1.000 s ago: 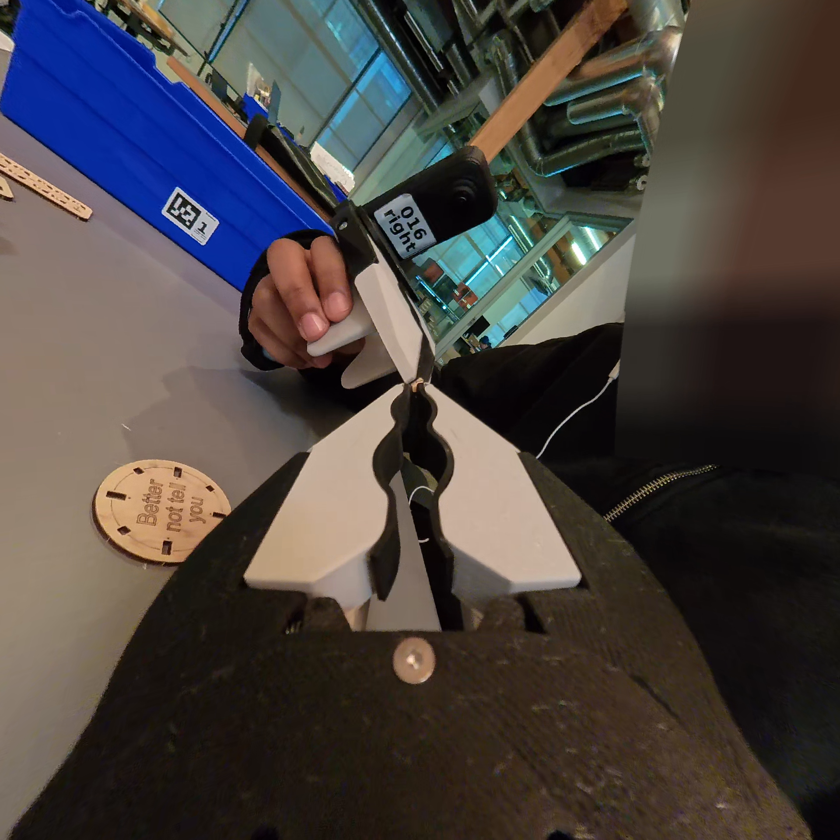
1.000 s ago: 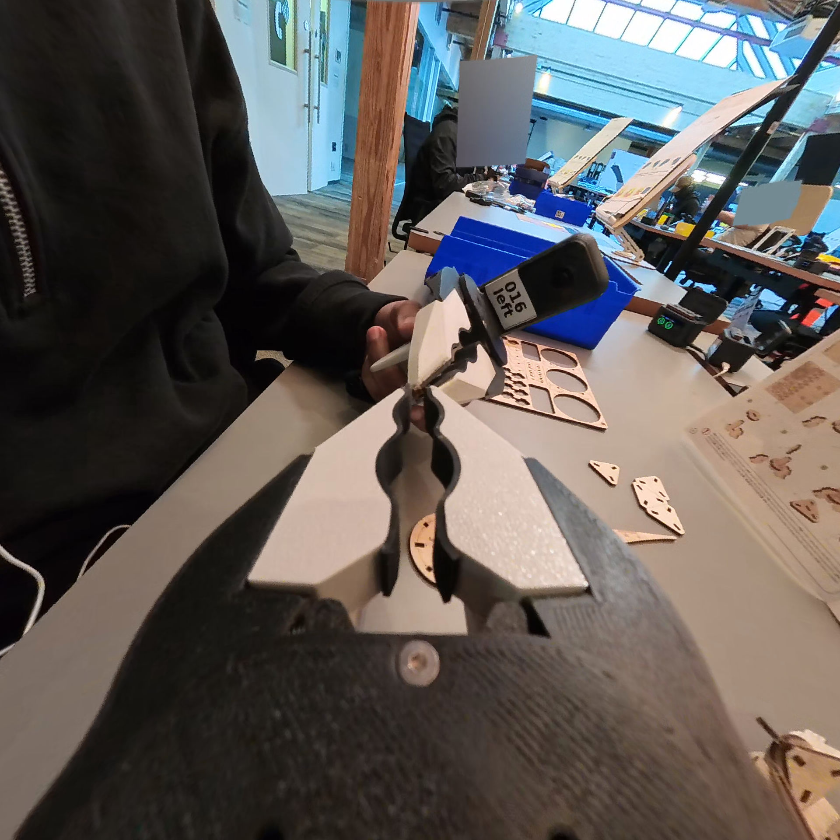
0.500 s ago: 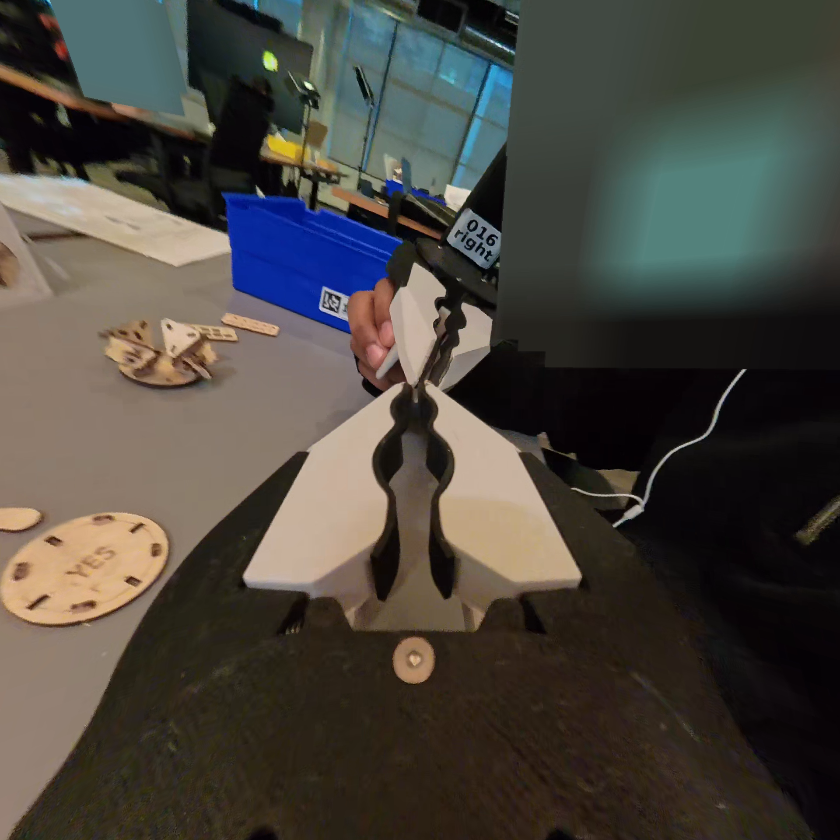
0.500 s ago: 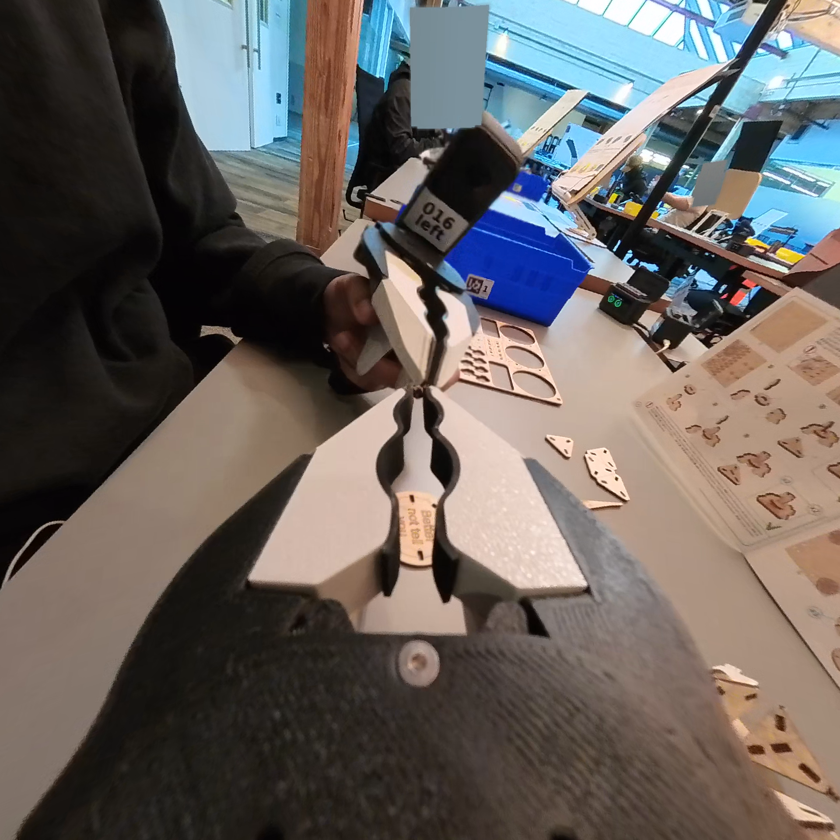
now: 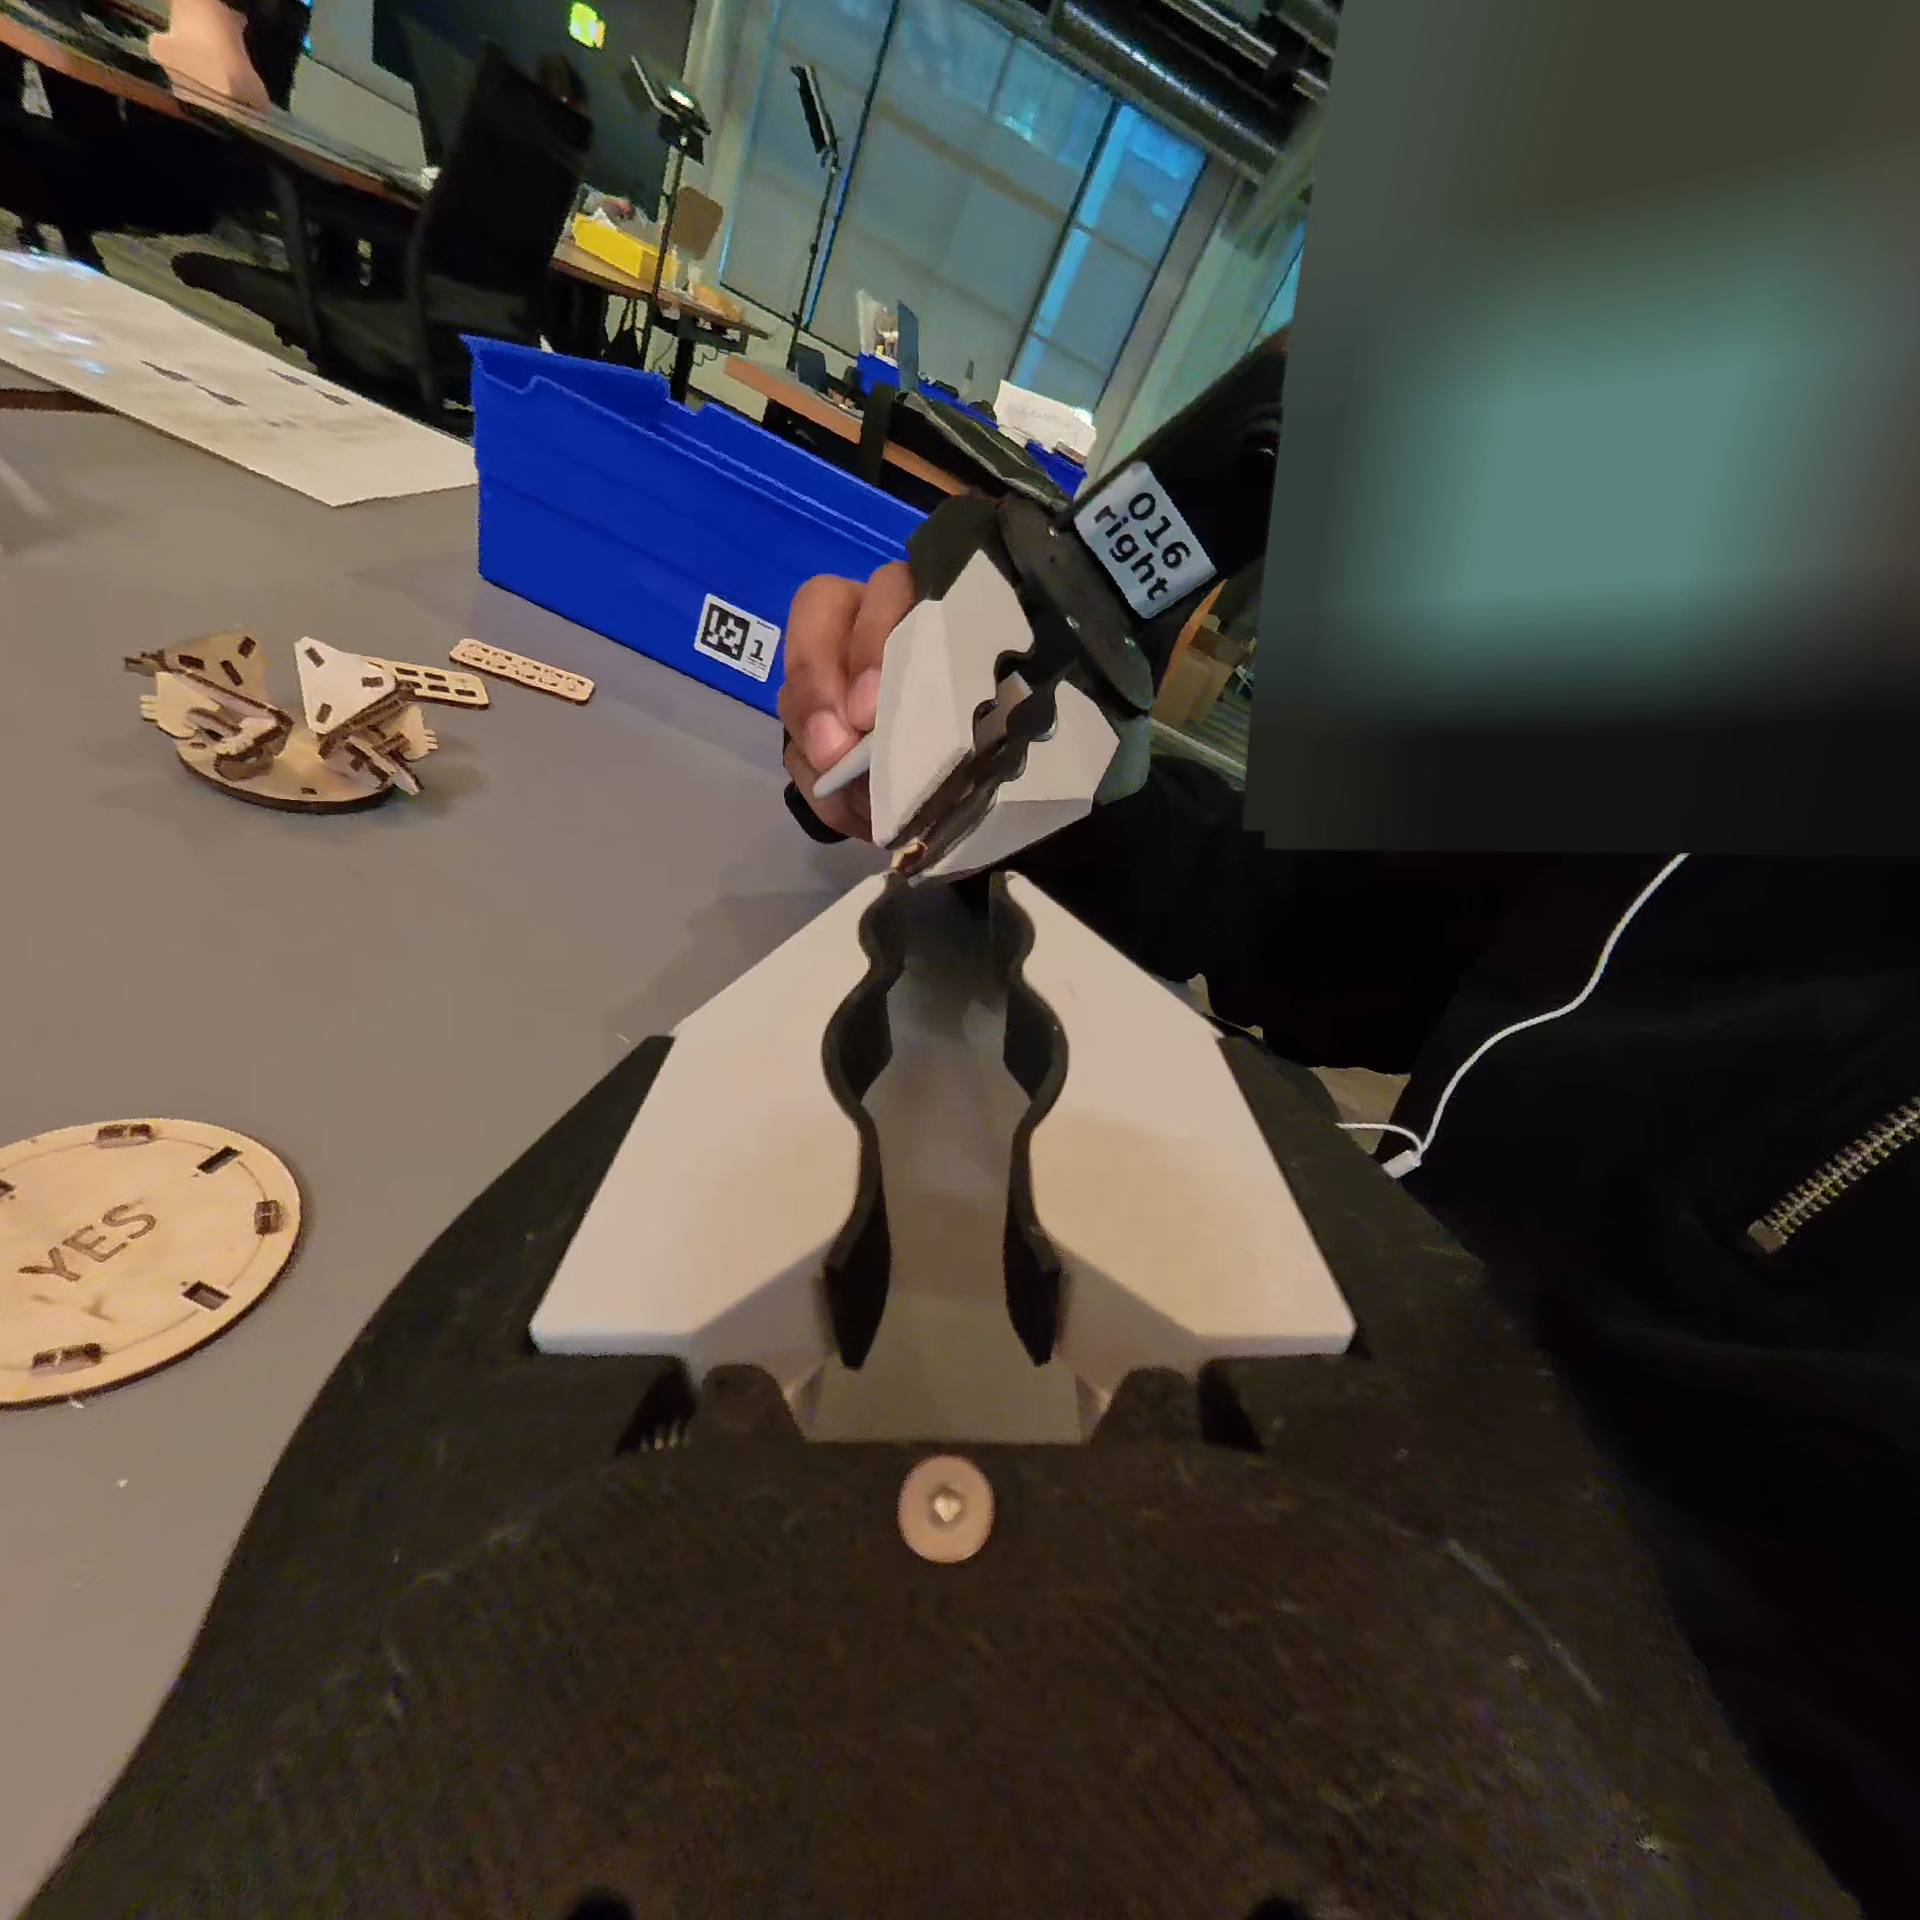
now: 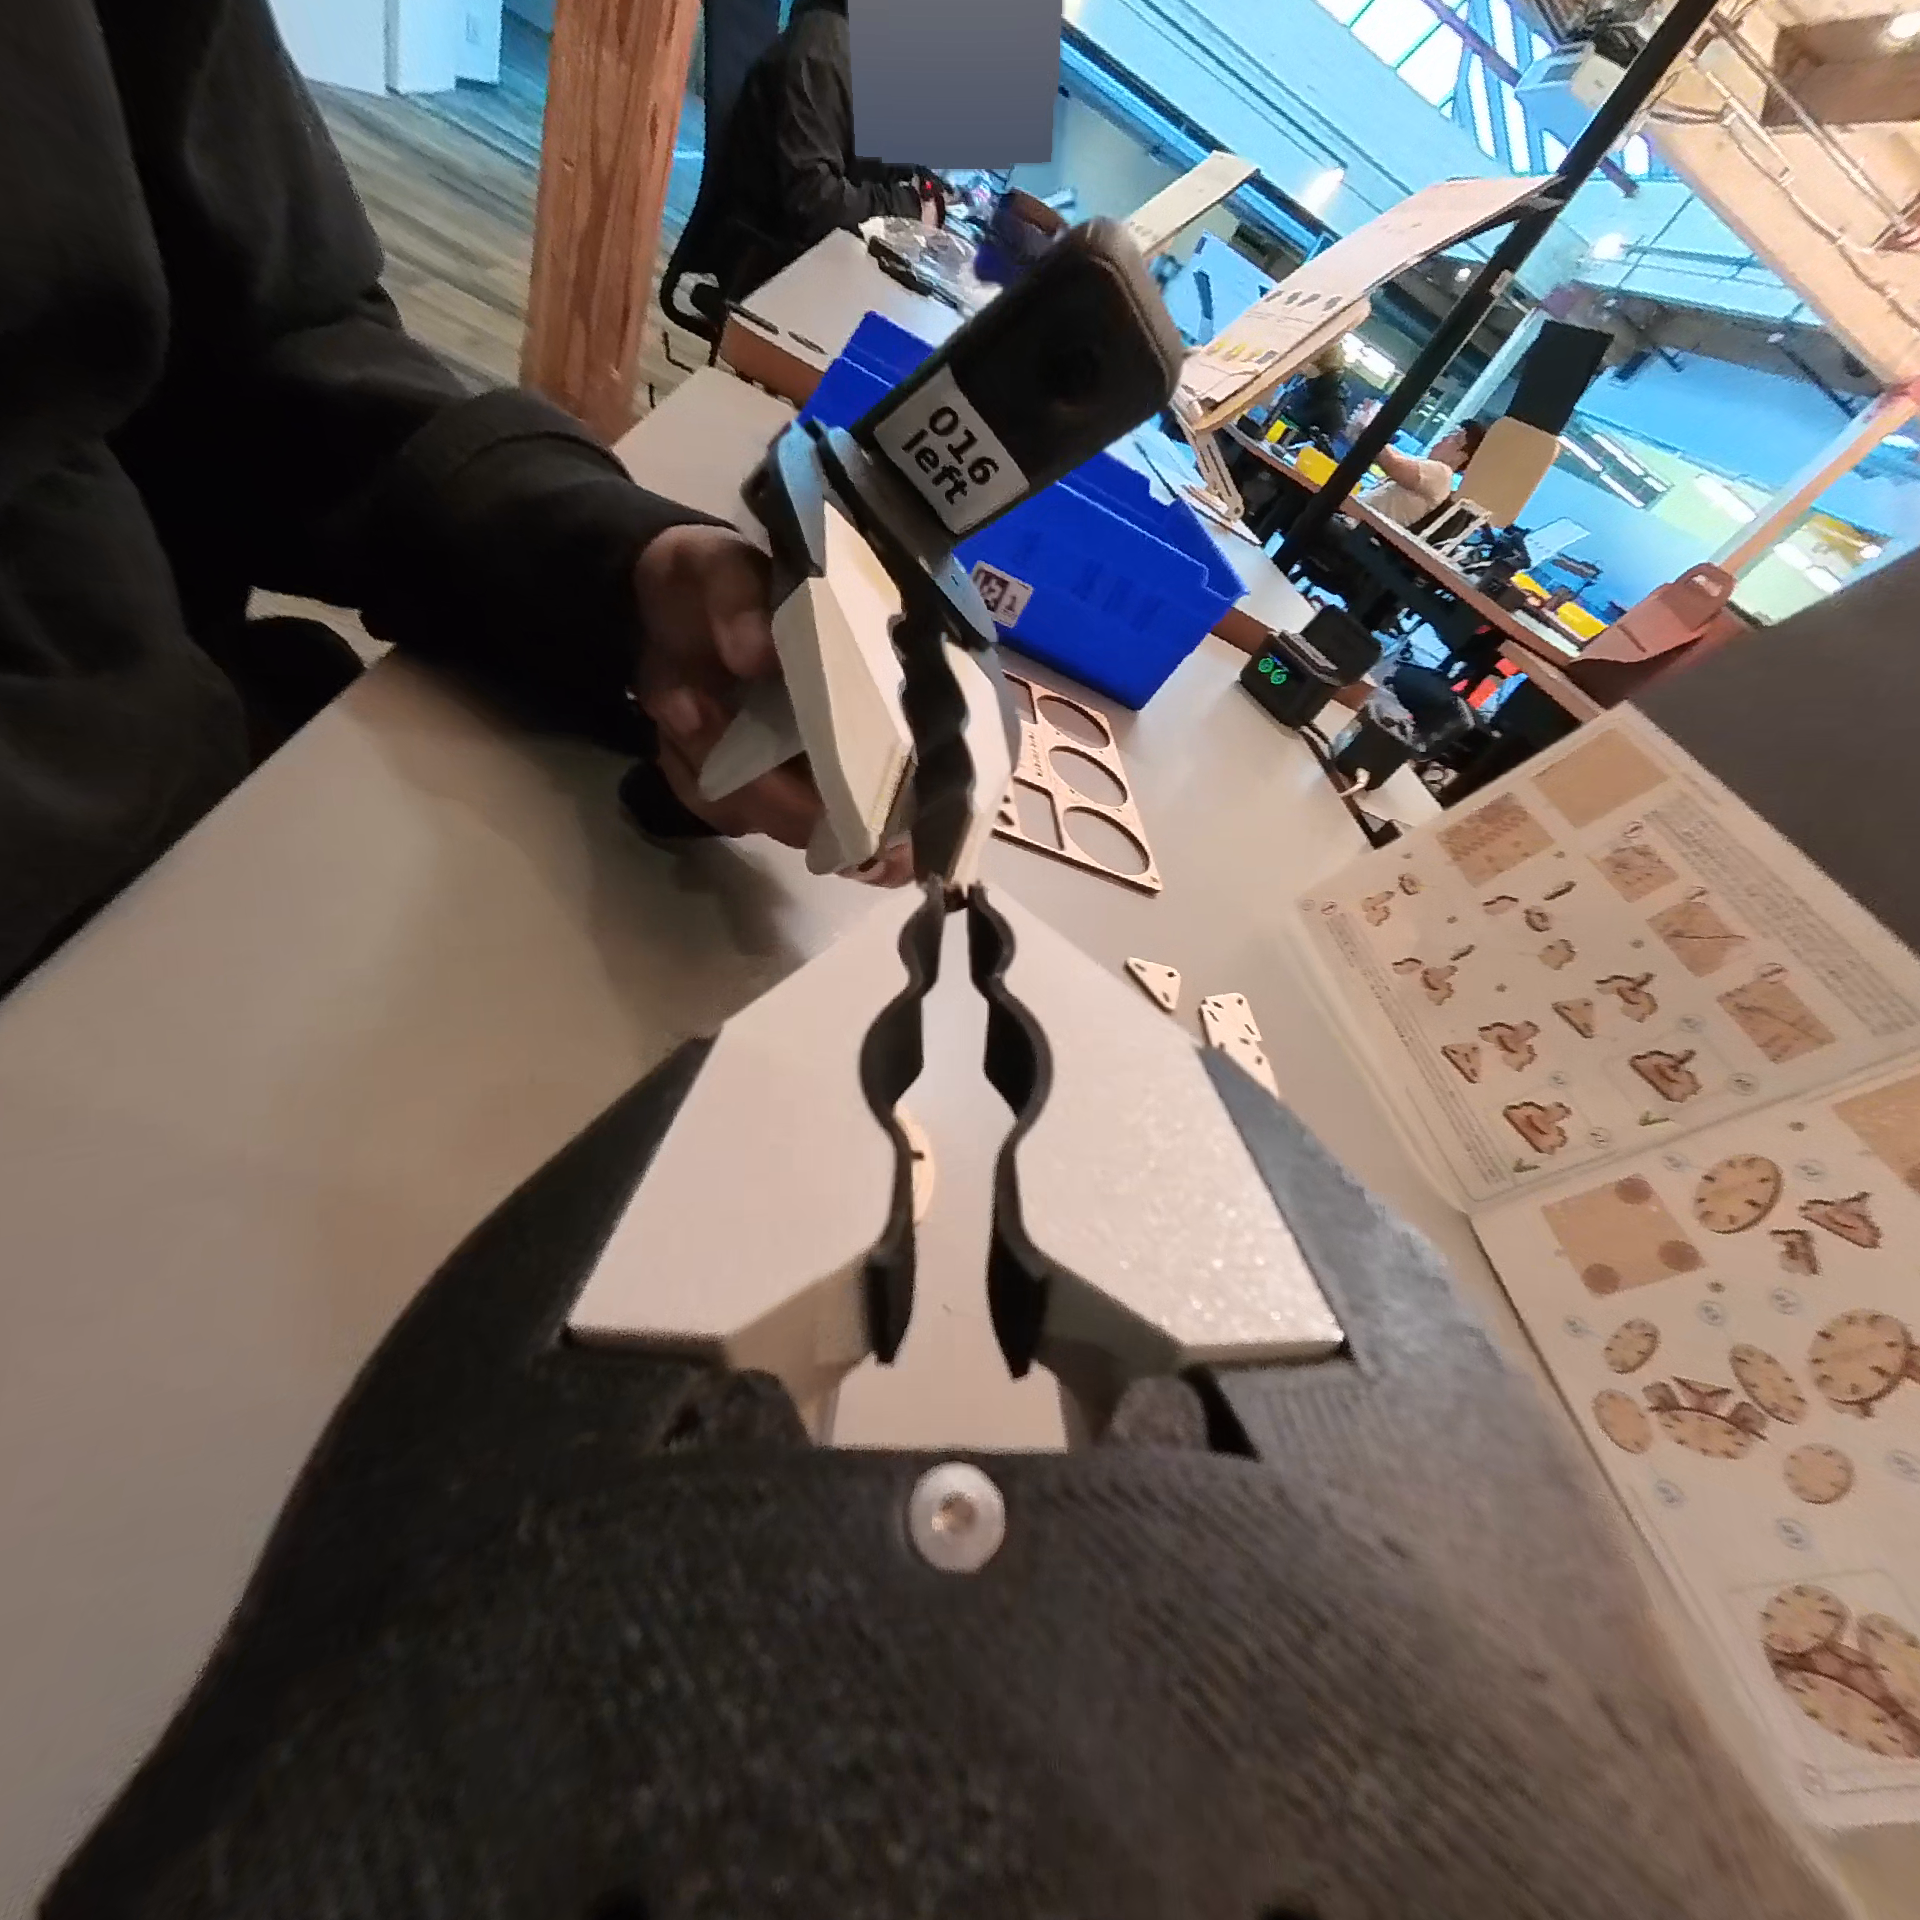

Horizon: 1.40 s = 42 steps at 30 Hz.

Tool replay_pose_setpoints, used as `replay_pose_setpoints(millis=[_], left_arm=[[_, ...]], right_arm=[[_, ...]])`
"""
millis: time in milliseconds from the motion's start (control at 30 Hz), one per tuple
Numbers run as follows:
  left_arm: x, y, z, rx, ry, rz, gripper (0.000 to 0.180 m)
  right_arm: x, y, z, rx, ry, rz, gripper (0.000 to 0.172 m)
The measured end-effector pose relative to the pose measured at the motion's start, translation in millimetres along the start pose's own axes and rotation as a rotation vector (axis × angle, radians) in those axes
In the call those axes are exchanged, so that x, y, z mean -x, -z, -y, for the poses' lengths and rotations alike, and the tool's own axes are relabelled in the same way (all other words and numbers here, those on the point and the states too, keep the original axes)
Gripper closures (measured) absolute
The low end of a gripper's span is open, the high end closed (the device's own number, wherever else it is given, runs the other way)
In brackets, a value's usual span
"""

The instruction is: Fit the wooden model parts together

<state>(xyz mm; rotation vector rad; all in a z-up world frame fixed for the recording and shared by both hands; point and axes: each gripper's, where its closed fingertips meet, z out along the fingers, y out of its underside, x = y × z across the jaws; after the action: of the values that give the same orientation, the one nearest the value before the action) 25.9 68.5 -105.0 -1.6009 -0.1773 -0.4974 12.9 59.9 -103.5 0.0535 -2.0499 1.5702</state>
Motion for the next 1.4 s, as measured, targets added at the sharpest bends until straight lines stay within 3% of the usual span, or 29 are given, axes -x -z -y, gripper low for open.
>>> replay_pose_setpoints(millis=[800, 1400], left_arm=[[7, 1, -1, 0.001, 0.044, 0.023, 0.164], [10, 0, -3, 0.007, 0.088, 0.022, 0.162]], right_arm=[[-3, -4, -15, 0.105, 0.202, -0.103, 0.169], [-2, -4, -18, 0.125, 0.213, -0.101, 0.17]])
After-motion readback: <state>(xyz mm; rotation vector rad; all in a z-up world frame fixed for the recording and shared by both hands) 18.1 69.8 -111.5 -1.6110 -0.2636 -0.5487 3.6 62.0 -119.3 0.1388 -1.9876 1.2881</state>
